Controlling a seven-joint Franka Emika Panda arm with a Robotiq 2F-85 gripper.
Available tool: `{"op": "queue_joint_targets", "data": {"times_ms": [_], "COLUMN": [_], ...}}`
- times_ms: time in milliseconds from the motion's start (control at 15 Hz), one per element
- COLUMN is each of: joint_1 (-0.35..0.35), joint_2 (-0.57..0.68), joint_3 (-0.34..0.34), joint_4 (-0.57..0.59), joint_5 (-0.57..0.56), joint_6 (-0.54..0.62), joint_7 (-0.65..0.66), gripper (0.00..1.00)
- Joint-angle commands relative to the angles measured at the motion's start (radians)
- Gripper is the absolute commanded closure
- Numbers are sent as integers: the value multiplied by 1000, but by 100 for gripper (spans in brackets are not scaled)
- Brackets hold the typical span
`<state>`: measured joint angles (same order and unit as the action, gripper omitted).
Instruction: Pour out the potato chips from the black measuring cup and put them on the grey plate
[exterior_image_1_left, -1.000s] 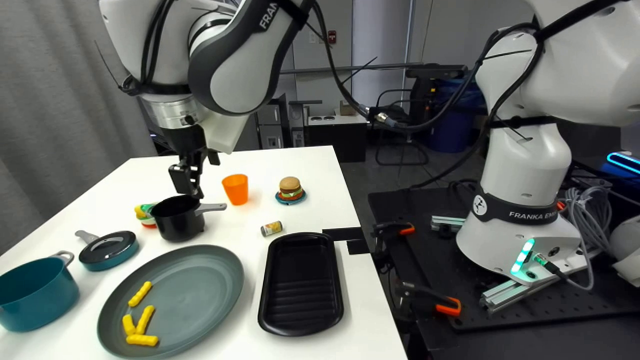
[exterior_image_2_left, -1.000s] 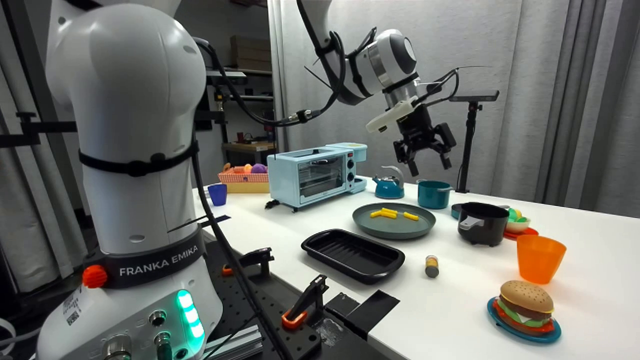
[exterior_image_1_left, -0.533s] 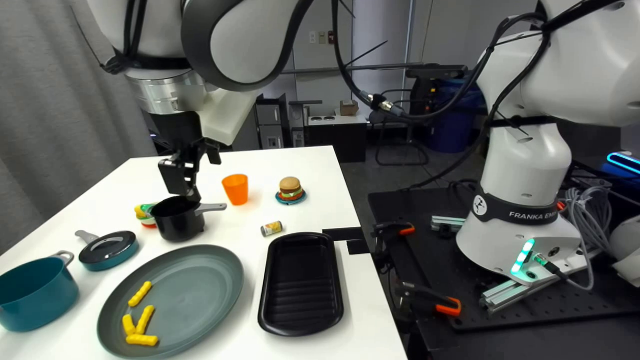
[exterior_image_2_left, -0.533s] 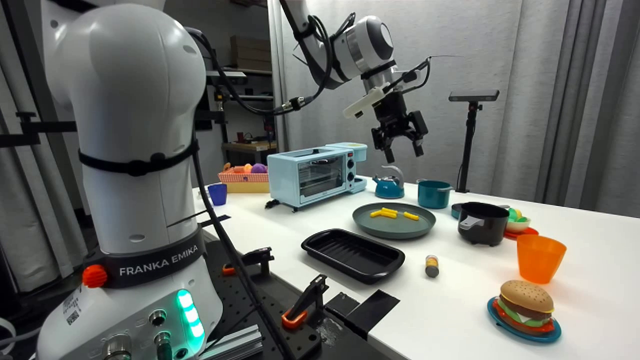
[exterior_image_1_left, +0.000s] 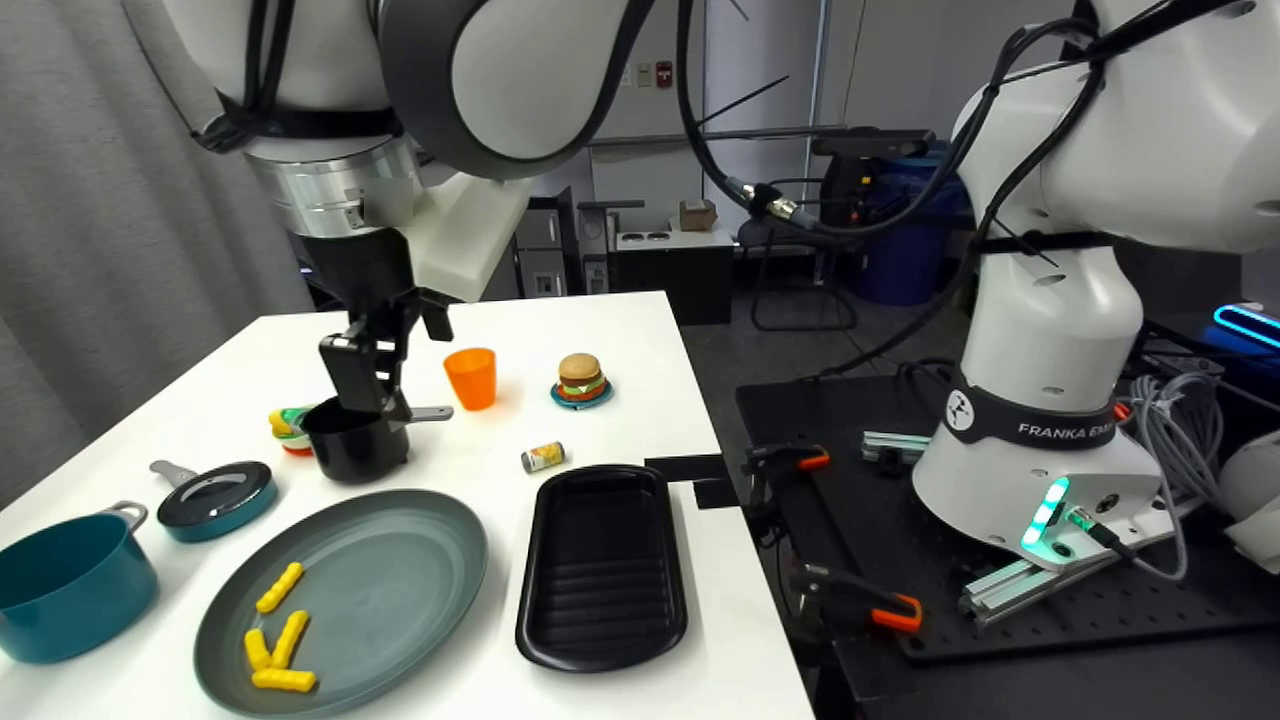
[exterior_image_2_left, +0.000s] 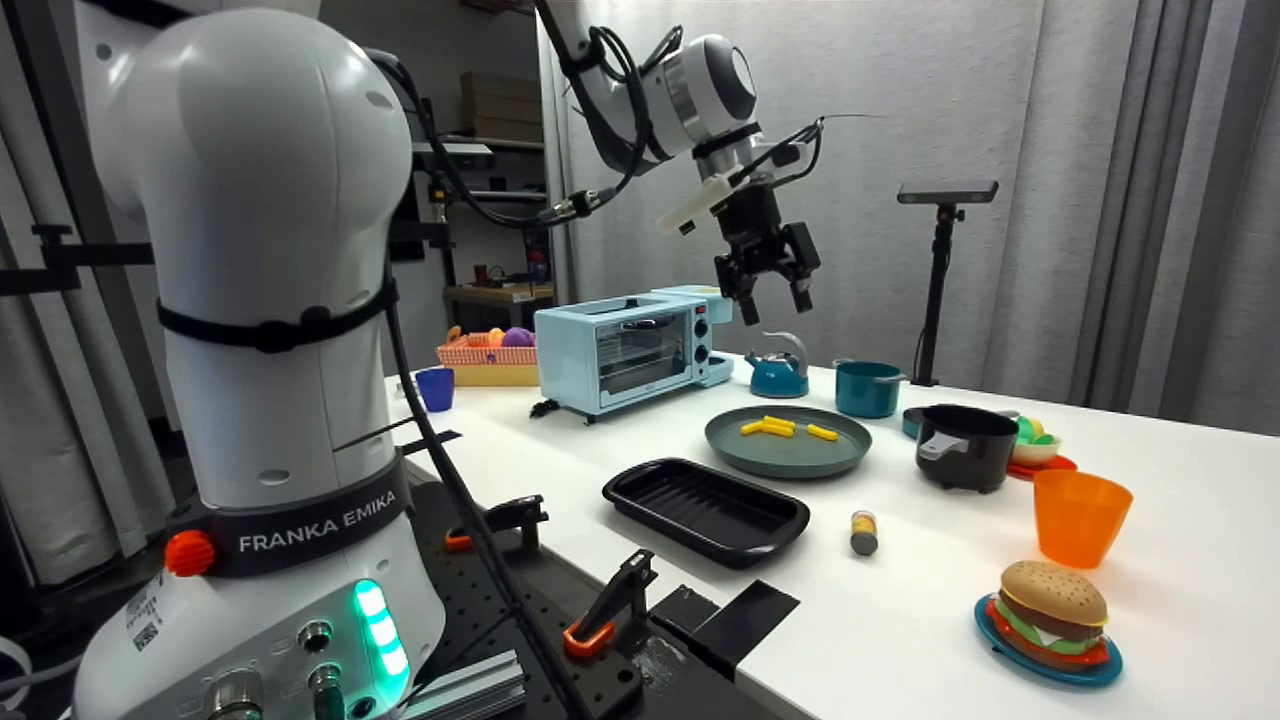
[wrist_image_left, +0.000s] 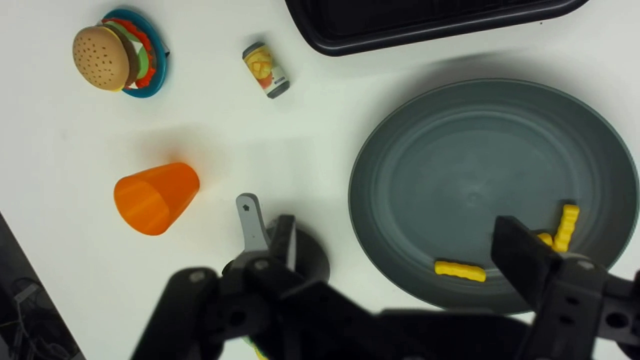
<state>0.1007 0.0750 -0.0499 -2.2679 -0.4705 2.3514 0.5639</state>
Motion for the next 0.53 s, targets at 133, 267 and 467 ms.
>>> {"op": "queue_joint_targets", "data": {"times_ms": [133, 267, 467], "joint_1": [-17, -17, -18], "joint_2": [-8, -10, -11], "joint_3": [24, 24, 24], "joint_4": [-9, -11, -12], "joint_5": [8, 8, 8], "joint_6": [-3, -3, -3], "joint_7": [-1, -1, -1], "gripper": [0, 0, 0]}}
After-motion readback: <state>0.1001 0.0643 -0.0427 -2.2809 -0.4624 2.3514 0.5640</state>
